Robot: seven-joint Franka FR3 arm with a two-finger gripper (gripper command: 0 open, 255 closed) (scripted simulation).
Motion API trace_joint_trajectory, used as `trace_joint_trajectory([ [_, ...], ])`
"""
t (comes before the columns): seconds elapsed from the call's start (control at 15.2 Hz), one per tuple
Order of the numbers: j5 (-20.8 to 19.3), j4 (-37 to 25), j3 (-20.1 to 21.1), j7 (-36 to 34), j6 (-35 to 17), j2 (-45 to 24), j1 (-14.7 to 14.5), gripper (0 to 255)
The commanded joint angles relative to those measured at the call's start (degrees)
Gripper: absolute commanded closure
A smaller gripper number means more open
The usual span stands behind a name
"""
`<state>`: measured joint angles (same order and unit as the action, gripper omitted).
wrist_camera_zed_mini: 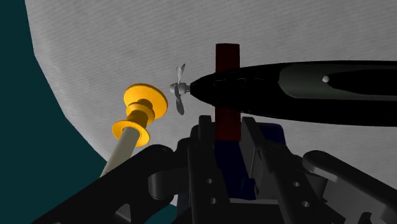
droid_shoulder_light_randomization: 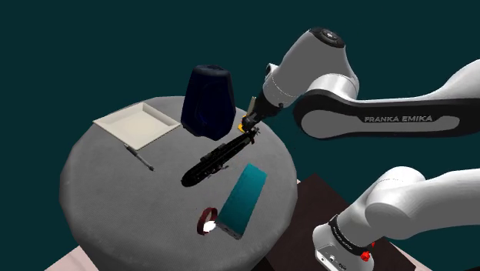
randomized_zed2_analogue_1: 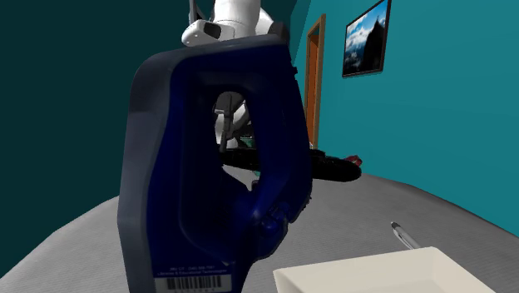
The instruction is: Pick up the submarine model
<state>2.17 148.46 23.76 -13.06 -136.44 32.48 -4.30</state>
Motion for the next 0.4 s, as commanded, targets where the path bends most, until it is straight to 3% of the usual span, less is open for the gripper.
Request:
trace_joint_trajectory([
  [0.0, 0.1, -1.3, -0.4, 0.3, 1.8, 0.5, -0.1, 255],
  [0.33, 0.2, -3.2, -1.0, 0.8, 4.4, 1.3, -0.2, 255],
])
